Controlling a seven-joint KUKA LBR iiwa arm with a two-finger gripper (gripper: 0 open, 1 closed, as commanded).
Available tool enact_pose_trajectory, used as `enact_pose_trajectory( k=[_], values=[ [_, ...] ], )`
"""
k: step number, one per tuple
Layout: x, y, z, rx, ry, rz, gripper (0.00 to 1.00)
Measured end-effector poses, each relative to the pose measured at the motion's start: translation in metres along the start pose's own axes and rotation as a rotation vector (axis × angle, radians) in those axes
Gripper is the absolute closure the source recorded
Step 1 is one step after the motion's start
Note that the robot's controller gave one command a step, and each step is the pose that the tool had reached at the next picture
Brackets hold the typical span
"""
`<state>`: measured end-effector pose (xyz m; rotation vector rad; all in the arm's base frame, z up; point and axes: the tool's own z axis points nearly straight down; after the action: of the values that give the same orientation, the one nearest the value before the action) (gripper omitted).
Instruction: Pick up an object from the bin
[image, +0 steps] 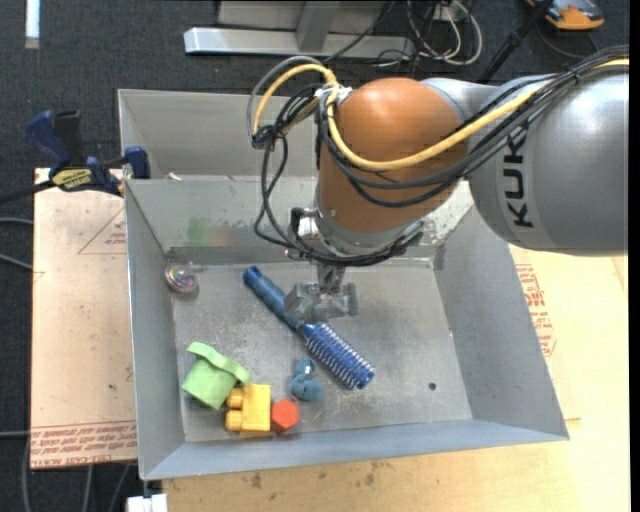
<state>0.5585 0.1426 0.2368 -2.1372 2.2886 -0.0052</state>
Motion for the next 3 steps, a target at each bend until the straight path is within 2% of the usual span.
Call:
enact_pose_trajectory(
  k=[1, 2, 3],
  values=[
    [-0.099, 0.008, 0.063, -0.013, 0.000, 0.044, 1.00],
    [-0.093, 0.005, 0.061, -0.010, 0.002, 0.054, 0.00],
    [-0.062, 0.049, 0.141, -0.016, 0.008, 0.187, 0.00]
  ],
)
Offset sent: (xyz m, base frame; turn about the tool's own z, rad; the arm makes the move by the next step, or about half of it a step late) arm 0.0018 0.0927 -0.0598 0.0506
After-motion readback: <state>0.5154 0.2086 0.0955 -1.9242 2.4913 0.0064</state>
